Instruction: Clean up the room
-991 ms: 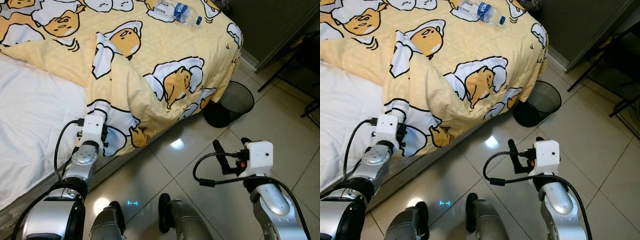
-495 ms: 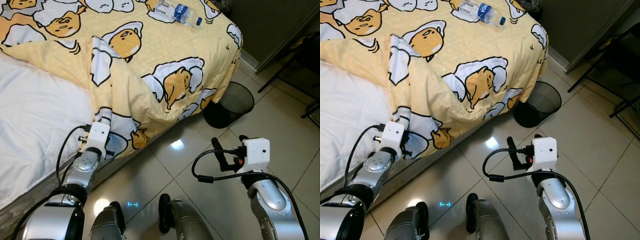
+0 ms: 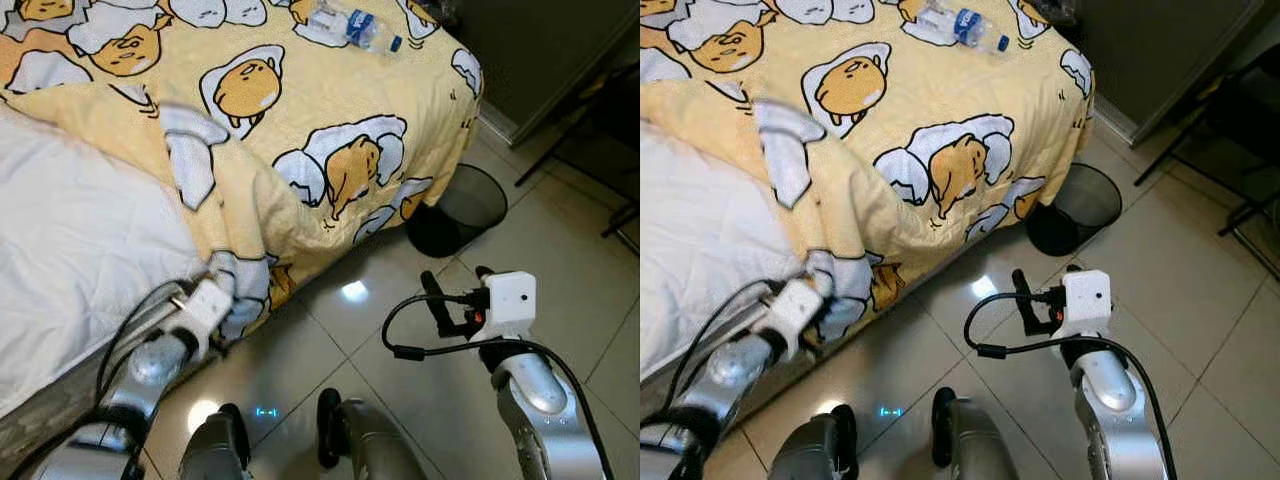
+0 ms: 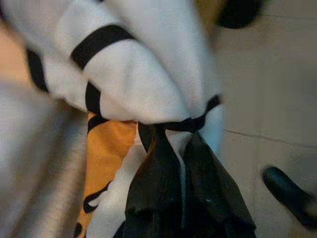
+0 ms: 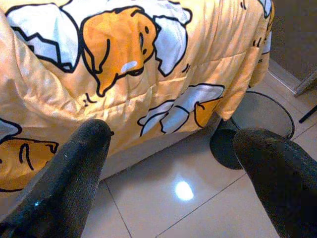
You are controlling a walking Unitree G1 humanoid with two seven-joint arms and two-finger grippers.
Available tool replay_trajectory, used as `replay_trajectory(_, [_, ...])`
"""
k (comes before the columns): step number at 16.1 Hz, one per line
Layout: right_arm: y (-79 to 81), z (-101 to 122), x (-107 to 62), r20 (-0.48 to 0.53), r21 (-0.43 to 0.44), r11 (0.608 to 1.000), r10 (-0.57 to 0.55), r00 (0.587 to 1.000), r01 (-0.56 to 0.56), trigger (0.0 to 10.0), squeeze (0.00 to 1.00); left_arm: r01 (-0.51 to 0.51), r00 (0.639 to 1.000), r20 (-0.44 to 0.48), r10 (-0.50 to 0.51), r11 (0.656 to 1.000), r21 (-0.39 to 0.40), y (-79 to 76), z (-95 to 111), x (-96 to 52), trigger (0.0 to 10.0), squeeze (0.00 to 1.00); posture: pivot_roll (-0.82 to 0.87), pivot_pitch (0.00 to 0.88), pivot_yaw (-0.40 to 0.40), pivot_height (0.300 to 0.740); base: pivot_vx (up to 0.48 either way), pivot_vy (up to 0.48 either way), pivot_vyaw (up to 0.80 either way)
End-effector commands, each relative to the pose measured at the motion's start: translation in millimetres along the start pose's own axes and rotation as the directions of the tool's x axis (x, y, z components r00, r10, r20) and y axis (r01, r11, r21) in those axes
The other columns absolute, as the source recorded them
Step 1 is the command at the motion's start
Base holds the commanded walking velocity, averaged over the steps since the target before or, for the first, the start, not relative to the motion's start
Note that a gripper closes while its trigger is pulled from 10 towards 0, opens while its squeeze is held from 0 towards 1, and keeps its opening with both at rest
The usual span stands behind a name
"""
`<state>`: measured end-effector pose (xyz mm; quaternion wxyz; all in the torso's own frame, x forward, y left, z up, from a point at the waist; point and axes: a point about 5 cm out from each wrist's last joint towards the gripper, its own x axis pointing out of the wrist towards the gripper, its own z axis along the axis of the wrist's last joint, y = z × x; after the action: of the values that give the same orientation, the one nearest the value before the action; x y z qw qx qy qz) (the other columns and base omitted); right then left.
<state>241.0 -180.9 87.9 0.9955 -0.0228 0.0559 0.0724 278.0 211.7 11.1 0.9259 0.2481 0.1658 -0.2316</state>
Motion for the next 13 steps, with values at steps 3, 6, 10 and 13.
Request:
replay_trajectory(3, [-0.7,-7.3,-3.6,-0.019,0.008,1.0,-0.003,1.0,0.003,10.0,0.0,0.287,0.957,0.007,-0.29,0.95,0.12,-42.9,-14.4,-13.7,0.0,0.0,-0.09,0.246,-0.119,0.732,0.0,0.0,0.0])
replay_trajectory(6, [0.9,-8.9,-1.1,-0.022,0.018,1.0,0.013,1.0,-0.012,10.0,0.0,0.428,0.895,0.092,-0.437,0.898,0.103,-71.1,-8.5,-16.7,0.0,0.0,-0.09,0.243,-0.124,0.732,0.0,0.0,0.0])
replay_trajectory(10, [1.7,-10.1,-0.6,-0.026,0.03,0.999,0.035,0.999,-0.034,10.0,0.0,0.627,0.769,0.006,-0.639,0.757,0.185,-99.2,-21.9,-31.3,0.0,0.0,-0.09,0.24,-0.126,0.732,0.0,0.0,0.0])
replay_trajectory(13, [1.5,-12.1,-0.7,-0.031,0.032,0.999,0.04,0.999,-0.039,10.0,0.0,0.715,0.694,-0.112,-0.712,0.662,0.225,-106.5,-38.2,-44.8,0.0,0.0,-0.09,0.238,-0.125,0.732,0.0,0.0,0.0])
